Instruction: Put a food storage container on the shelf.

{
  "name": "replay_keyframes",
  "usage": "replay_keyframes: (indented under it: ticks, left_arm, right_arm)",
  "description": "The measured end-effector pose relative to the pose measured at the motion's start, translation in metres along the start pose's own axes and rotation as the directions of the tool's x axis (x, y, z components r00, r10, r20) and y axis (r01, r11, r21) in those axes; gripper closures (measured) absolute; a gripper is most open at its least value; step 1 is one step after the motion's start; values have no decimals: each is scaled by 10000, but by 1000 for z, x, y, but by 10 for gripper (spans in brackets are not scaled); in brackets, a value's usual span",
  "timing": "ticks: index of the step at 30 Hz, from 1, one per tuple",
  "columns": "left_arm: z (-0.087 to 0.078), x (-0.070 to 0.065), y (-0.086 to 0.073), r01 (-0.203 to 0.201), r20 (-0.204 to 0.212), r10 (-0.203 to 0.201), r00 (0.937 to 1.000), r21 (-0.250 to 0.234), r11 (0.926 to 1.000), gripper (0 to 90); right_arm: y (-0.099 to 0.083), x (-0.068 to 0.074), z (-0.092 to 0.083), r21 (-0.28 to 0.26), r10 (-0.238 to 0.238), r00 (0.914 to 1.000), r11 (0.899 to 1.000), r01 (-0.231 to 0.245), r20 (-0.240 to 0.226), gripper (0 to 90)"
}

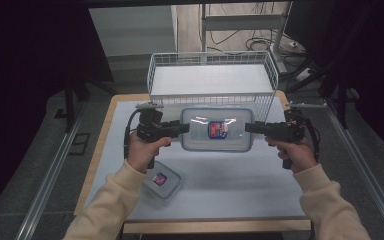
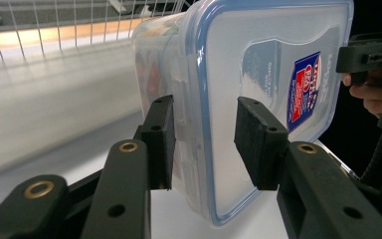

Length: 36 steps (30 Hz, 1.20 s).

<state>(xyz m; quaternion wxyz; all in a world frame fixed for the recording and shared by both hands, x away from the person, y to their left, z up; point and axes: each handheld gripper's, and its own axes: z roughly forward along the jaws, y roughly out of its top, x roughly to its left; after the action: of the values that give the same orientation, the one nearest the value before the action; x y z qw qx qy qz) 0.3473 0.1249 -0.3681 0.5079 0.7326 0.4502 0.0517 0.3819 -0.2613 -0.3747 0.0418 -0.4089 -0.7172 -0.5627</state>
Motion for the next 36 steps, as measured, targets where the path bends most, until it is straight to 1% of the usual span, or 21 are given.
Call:
replay_keyframes:
  ticks: [2,8,9,10,11,12,13,14,15,16,17,18,19,20,21,22,23,29,30,33,36]
  left_arm:
    - [-1,0,7,-94,-52,94,9999,-45,9999,608]
    - [-5,3,26,-178,7,179,9998,-246,9995,608]
    - [-5,4,28,-162,26,163,9999,-289,9995,609]
    - [-6,4,32,-128,56,129,9999,-321,9994,609]
    - [-6,5,36,-115,72,118,9999,-348,9993,609]
    - [-6,7,41,-102,56,104,9999,-399,9992,611]
    - [-7,8,44,-56,86,60,9999,-425,9991,611]
    - [-7,10,50,-21,125,27,9999,-472,9989,612]
    - [-7,12,54,-35,89,39,10000,-490,9988,612]
    - [-7,13,59,-52,41,54,10000,-508,9987,612]
    - [-7,15,63,-87,9,87,10000,-531,9986,612]
    - [-7,16,68,-88,8,89,10000,-558,9984,611]
    - [-7,19,72,-57,34,59,10000,-589,9983,611]
    - [-6,24,82,-26,59,29,10000,-571,9984,611]
    - [-6,24,82,-26,59,29,10000,-571,9984,611]
    - [-5,29,91,-22,30,24,10000,-492,9988,611]
    - [-5,29,91,-22,30,24,10000,-492,9988,611]
    - [-2,43,122,-26,11,26,10000,-406,9992,612]
    - [0,47,127,37,12,-37,10000,-400,9992,612]
    - [4,56,138,147,22,-146,9999,-296,9995,613]
    - [11,64,143,338,30,-338,9994,-172,9993,614]
  right_arm:
    - [6,2,0,-4,-37,10000,10000,37,-10,531]
    - [28,8,-1,-85,-362,9993,9993,363,119,531]
    - [34,9,-1,-104,-450,9989,9989,452,130,531]
    - [37,9,-1,-81,-439,9990,9990,440,124,531]
    - [42,9,-1,-61,-453,9989,9990,454,101,531]
    - [52,10,1,-35,-532,9985,9986,533,130,531]
    - [52,10,1,-35,-532,9985,9986,533,130,531]
    - [63,11,2,-22,-628,9978,9980,629,196,531]
    - [63,11,2,-22,-628,9978,9980,629,196,531]
    - [75,11,4,-28,-792,9966,9968,793,232,531]
    - [75,11,4,-28,-792,9966,9968,793,232,531]
    - [81,11,5,-14,-821,9964,9966,821,231,531]
    - [86,9,7,5,-836,9963,9965,837,221,531]
    - [96,6,11,14,-741,9971,9973,741,159,531]
    - [96,6,11,14,-741,9971,9973,741,159,531]
    - [106,3,15,16,-676,9976,9977,676,131,531]
    - [106,3,15,16,-676,9976,9977,676,131,531]
    - [133,-8,25,-12,-494,9988,9988,494,33,530]
    - [137,-10,27,2,-449,9990,9990,449,13,530]
    - [150,-16,35,99,-366,9993,9993,366,38,529]
    - [158,-23,41,206,-271,9996,9994,270,53,526]
